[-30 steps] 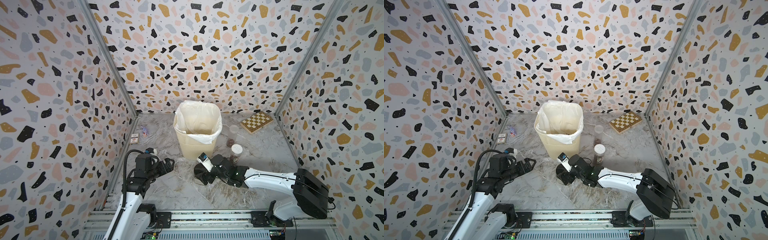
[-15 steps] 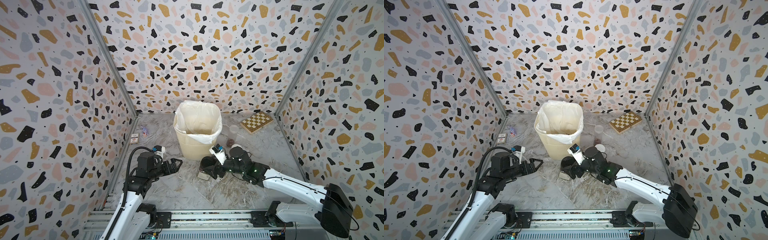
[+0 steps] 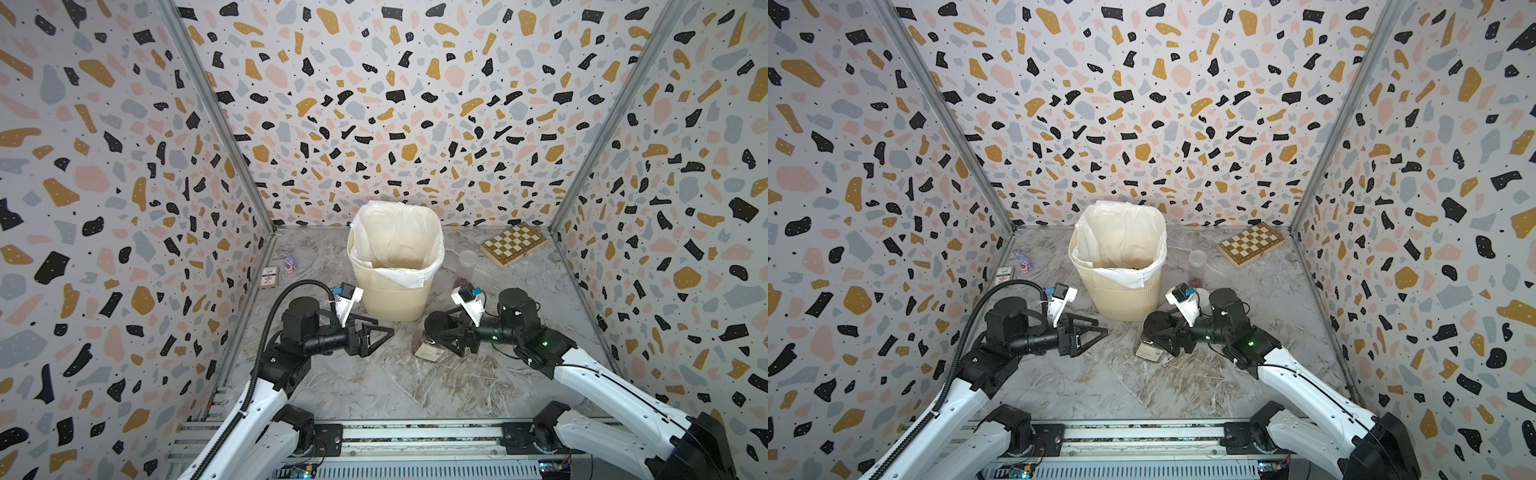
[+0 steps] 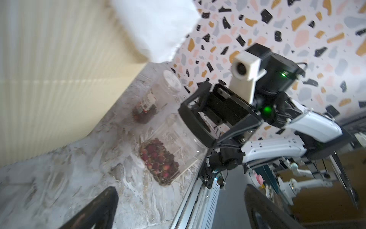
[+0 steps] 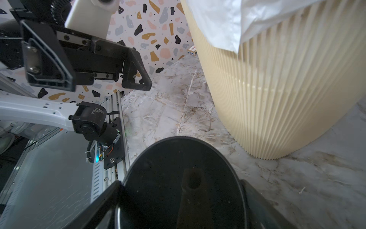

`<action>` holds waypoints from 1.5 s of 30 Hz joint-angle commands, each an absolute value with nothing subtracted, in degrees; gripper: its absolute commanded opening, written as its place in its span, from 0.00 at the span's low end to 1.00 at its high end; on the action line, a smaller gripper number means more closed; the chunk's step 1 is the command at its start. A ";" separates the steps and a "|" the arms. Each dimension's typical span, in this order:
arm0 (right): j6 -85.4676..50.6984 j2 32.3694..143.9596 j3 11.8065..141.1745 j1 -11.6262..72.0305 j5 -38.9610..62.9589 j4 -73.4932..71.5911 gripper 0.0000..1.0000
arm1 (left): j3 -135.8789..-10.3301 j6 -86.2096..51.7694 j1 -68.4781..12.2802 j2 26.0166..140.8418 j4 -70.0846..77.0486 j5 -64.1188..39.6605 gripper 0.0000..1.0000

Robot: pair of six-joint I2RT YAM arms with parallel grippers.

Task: Empty the moldy dried flower tea in the jars
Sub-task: Pick up the jar from the center of the board.

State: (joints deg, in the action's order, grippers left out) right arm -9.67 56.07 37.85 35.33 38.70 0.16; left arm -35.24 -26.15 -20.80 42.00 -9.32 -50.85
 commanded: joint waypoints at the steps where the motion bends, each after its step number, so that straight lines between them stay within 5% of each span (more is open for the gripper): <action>1: -8.57 54.71 39.02 33.32 47.51 0.41 0.77 | -37.53 -18.61 -23.11 43.19 -9.24 -56.27 0.98; 8: -7.80 54.36 40.94 31.55 55.32 2.62 0.78 | -39.48 -1.34 -25.31 44.20 -16.16 -56.69 0.96; 18: -10.27 54.98 41.56 31.49 59.60 -0.96 0.78 | -41.10 4.48 -31.37 51.57 -13.54 -58.74 0.97; 45: -15.90 56.60 42.89 32.39 59.70 -7.12 0.78 | -32.94 -8.56 -38.47 59.24 17.20 -51.16 0.99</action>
State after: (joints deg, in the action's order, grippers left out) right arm -15.03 56.84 40.49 31.97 58.81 -4.80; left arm -34.09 -6.09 -38.11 59.57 9.82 -53.06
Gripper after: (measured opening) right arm 0.883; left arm 0.990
